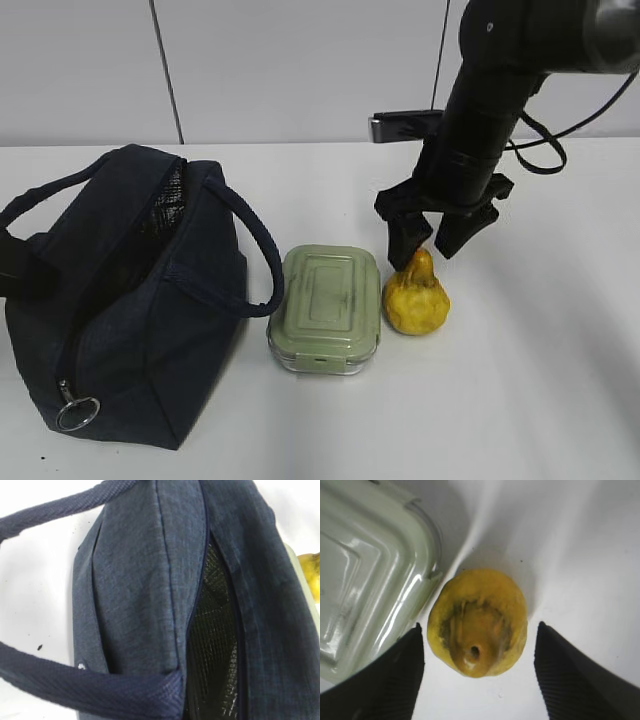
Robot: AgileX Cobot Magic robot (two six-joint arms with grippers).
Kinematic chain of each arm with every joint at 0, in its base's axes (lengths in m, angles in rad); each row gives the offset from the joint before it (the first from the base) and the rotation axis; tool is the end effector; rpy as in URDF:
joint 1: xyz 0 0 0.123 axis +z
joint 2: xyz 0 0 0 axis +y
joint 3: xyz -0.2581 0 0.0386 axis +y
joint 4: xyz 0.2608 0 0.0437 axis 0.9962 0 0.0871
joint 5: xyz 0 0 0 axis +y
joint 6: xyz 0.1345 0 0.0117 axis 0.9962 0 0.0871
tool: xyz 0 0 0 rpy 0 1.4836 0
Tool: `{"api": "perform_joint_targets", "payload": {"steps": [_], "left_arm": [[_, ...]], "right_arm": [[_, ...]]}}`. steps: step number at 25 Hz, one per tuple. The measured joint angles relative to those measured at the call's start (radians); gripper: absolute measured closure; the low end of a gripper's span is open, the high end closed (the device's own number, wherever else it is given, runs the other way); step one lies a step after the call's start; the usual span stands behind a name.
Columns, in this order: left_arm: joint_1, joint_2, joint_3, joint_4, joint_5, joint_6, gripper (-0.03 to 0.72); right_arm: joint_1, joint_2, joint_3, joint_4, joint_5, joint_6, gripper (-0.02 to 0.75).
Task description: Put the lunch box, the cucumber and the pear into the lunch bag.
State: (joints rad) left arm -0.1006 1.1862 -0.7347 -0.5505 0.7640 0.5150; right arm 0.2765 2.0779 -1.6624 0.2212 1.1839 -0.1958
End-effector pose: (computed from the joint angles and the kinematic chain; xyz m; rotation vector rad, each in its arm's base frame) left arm 0.2492 -0.0743 0.1931 0.3841 2.5558 -0.4844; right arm 0.4006 0.1422 0.1327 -0.6027 3.0152 0.3231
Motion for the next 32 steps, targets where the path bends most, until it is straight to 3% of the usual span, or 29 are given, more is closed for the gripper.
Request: {"api": "perform_joint_targets", "payload": {"steps": [1,6,7,14,19,22,26,32], "left_arm": [[0.0,0.0,0.0,0.0,0.0,0.0,0.704],[0.0,0.0,0.0,0.001,0.0,0.0,0.704],[0.0,0.0,0.0,0.001,0.0,0.0,0.704],[0.0,0.0,0.0,0.002,0.0,0.0,0.704],[0.0,0.0,0.0,0.002,0.0,0.0,0.704],[0.0,0.0,0.0,0.002,0.0,0.0,0.704],[0.0,0.0,0.0,0.002,0.0,0.0,0.704],[0.0,0.0,0.0,0.003,0.001,0.0,0.706]], "right_arm": [[0.0,0.009,0.0,-0.002,0.008,0.0,0.218],[0.002,0.025,0.0,-0.011,0.025,0.003,0.571],[0.002,0.021,0.0,-0.012,0.025,0.003,0.594],[0.019,-0.148,0.0,0.097,-0.132,-0.069,0.616],[0.105,-0.282,0.0,0.401,-0.279,-0.325,0.622],[0.167,-0.298,0.0,0.56,-0.288,-0.47,0.624],[0.239,-0.265,0.0,0.603,-0.283,-0.526,0.625],[0.274,-0.156,0.0,0.615,-0.279,-0.547,0.625]]}}
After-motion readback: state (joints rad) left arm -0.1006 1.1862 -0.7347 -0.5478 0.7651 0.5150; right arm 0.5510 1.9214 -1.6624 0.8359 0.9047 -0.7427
